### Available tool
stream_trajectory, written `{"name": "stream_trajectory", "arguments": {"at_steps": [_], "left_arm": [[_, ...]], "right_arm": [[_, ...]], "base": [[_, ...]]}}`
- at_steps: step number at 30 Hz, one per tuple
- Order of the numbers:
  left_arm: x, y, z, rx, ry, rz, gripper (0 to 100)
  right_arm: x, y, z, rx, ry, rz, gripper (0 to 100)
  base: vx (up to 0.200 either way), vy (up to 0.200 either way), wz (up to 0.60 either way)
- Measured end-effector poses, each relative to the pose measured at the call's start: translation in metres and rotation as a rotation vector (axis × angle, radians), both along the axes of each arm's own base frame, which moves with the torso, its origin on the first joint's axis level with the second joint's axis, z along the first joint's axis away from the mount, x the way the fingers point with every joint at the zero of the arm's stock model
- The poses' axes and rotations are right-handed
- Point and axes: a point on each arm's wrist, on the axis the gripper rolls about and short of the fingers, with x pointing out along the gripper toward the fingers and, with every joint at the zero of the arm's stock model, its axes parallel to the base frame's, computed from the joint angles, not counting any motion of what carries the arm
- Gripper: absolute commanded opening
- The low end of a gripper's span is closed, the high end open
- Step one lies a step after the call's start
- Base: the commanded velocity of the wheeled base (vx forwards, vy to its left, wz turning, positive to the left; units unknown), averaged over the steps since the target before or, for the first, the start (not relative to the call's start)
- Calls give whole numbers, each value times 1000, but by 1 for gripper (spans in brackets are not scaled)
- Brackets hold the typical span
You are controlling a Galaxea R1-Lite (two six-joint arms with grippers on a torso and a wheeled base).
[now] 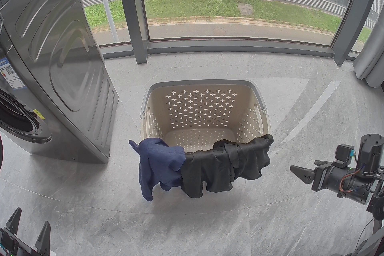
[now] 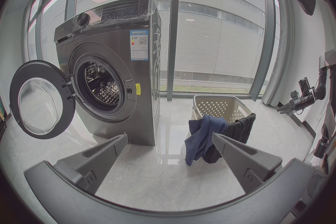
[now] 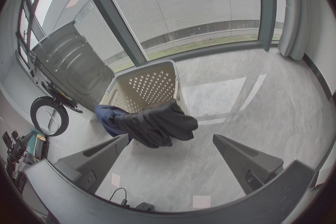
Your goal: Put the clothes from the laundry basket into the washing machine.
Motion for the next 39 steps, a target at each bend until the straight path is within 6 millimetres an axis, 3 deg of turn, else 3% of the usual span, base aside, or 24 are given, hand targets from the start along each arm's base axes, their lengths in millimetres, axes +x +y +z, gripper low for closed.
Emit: {"name": "stream_trajectory", "arguments": {"at_steps": [16,24,39], "left_arm": [[0,0,0,0,0,0,100],[0,0,0,0,0,0,100],[0,0,0,0,0,0,100]], "right_arm": [[25,29,-23,11,120,57,100],[41,46,-31,35,61,93,100],[85,70,-77,-28,27,89,100]], "base": [[0,0,0],[0,0,0],[0,0,0]]}}
